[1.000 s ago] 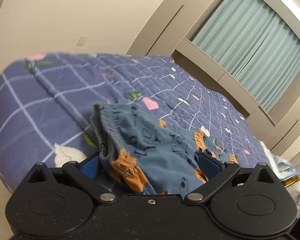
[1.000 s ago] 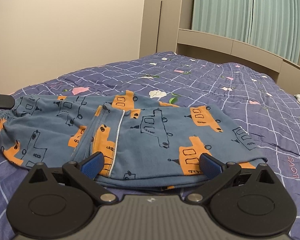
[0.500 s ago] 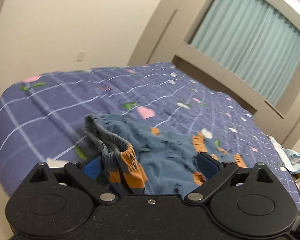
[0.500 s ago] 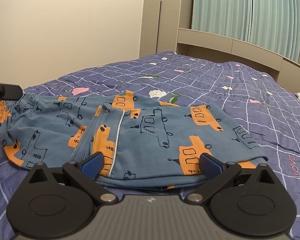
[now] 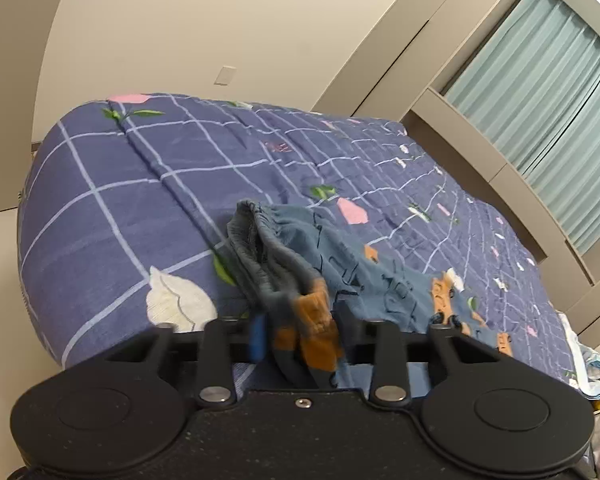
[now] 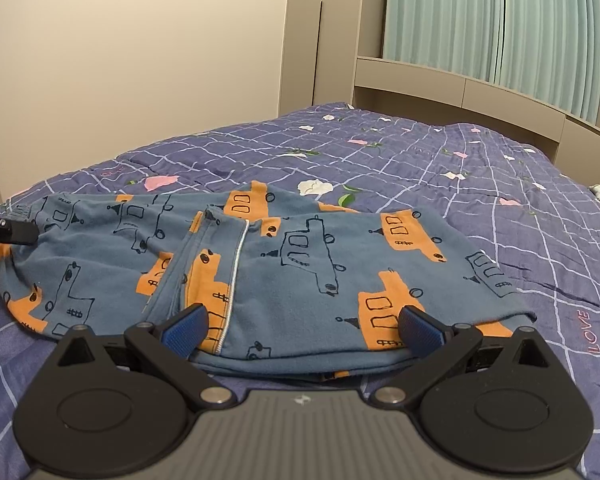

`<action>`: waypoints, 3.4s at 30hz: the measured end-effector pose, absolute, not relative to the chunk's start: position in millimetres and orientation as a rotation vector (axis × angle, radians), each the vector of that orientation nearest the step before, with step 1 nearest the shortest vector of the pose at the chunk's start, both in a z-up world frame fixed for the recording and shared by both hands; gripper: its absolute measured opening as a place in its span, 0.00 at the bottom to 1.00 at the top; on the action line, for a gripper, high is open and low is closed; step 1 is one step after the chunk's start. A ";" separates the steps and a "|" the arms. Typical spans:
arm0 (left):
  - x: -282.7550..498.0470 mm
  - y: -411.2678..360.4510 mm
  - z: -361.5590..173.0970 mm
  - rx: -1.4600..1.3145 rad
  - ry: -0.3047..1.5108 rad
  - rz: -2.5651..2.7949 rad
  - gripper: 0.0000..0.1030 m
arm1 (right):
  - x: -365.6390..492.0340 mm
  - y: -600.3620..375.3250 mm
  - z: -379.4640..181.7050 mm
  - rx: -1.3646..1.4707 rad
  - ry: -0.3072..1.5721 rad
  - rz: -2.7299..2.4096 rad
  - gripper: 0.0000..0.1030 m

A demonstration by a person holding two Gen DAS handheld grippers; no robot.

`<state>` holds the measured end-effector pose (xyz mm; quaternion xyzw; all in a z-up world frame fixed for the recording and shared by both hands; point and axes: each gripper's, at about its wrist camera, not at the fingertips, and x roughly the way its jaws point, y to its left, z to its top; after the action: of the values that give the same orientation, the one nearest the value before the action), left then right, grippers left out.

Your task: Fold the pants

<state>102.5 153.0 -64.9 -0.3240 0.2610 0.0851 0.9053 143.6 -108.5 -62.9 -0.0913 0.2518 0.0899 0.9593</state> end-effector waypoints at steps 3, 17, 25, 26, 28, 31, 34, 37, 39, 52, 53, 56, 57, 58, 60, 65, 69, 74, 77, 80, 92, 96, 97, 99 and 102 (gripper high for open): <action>102.3 152.2 -55.0 -0.660 0.515 0.159 0.23 | 142.5 -108.5 -63.3 -0.189 0.506 0.181 1.00; 129.5 77.7 30.0 -0.399 0.368 -0.109 0.20 | 125.7 -131.0 -43.9 -0.174 0.432 0.143 1.00; 160.5 -3.0 48.0 -0.222 0.409 -0.251 0.19 | 123.8 -186.3 -28.4 -0.223 0.399 -0.025 1.00; 164.7 -13.3 47.8 -0.206 0.418 -0.268 0.19 | 123.5 -193.8 -28.7 -0.225 0.400 -0.043 1.00; 172.7 -34.4 46.7 -0.170 0.440 -0.303 0.19 | 123.1 -209.0 -31.1 -0.228 0.403 -0.074 1.00; 184.9 -63.4 40.5 -0.126 0.476 -0.352 0.19 | 123.4 -227.3 -34.2 -0.241 0.410 -0.117 1.00; 195.4 -91.7 30.4 -0.090 0.516 -0.395 0.19 | 124.2 -243.0 -38.2 -0.261 0.420 -0.158 1.00; 205.0 -114.9 16.5 -0.062 0.553 -0.430 0.19 | 125.8 -258.8 -42.2 -0.257 0.436 -0.207 1.00; 210.8 -126.9 6.1 -0.038 0.579 -0.445 0.19 | 124.5 -268.6 -43.6 -0.231 0.445 -0.227 1.00; 218.0 -123.5 -14.9 -0.091 0.690 -0.486 0.61 | 124.3 -295.5 -50.2 -0.110 0.486 -0.245 1.00; 214.5 -118.1 -11.3 -0.102 0.676 -0.481 0.68 | 125.3 -296.6 -50.5 -0.105 0.489 -0.248 1.00; 205.6 -104.5 1.4 -0.125 0.649 -0.452 0.76 | 125.8 -296.6 -50.3 -0.097 0.492 -0.255 1.00; 202.8 -97.4 4.6 -0.138 0.640 -0.431 0.82 | 125.7 -296.6 -50.3 -0.097 0.492 -0.258 1.00; 200.2 -89.8 7.2 -0.150 0.635 -0.400 0.85 | 125.6 -296.4 -50.2 -0.097 0.491 -0.260 1.00; 195.4 -73.4 10.6 -0.168 0.633 -0.313 0.95 | 124.9 -296.4 -49.9 -0.098 0.488 -0.263 1.00; 194.9 -28.1 4.6 -0.217 0.649 -0.088 0.97 | 123.6 -293.7 -47.8 -0.099 0.466 -0.258 1.00; 204.2 -1.8 -5.5 -0.252 0.680 0.006 0.97 | 123.4 -286.6 -43.5 -0.087 0.443 -0.235 1.00; 224.2 6.4 -11.5 -0.276 0.689 -0.002 0.98 | 135.7 -275.1 -29.2 -0.019 0.406 -0.150 1.00; 240.6 1.7 -14.6 -0.276 0.687 -0.026 0.98 | 159.1 -263.6 -22.1 -0.026 0.416 -0.072 1.00; 254.6 -4.7 -25.5 -0.264 0.719 -0.028 0.98 | 190.2 -244.5 -17.9 -0.092 0.427 -0.004 1.00; 258.4 -1.8 -59.7 -0.227 0.732 -0.017 1.00 | 234.8 -239.9 -43.7 -0.119 0.511 -0.055 1.00; 256.8 -2.2 -54.7 -0.229 0.740 -0.011 0.99 | 234.3 -254.8 -46.7 -0.046 0.530 -0.041 1.00; 255.1 -1.0 -52.5 -0.237 0.744 -0.010 0.99 | 232.5 -254.2 -45.4 -0.053 0.523 -0.039 1.00; 248.0 0.7 -46.9 -0.247 0.745 -0.008 0.99 | 221.7 -250.5 -39.2 -0.068 0.490 -0.040 1.00; 232.8 -3.4 -41.8 -0.236 0.747 -0.026 0.99 | 204.9 -243.1 -30.0 -0.064 0.451 -0.034 1.00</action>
<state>232.8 -3.4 -41.8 -0.1148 0.3641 -0.0129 0.9242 204.9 -243.1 -30.0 -0.0317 0.2234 -0.0168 0.9741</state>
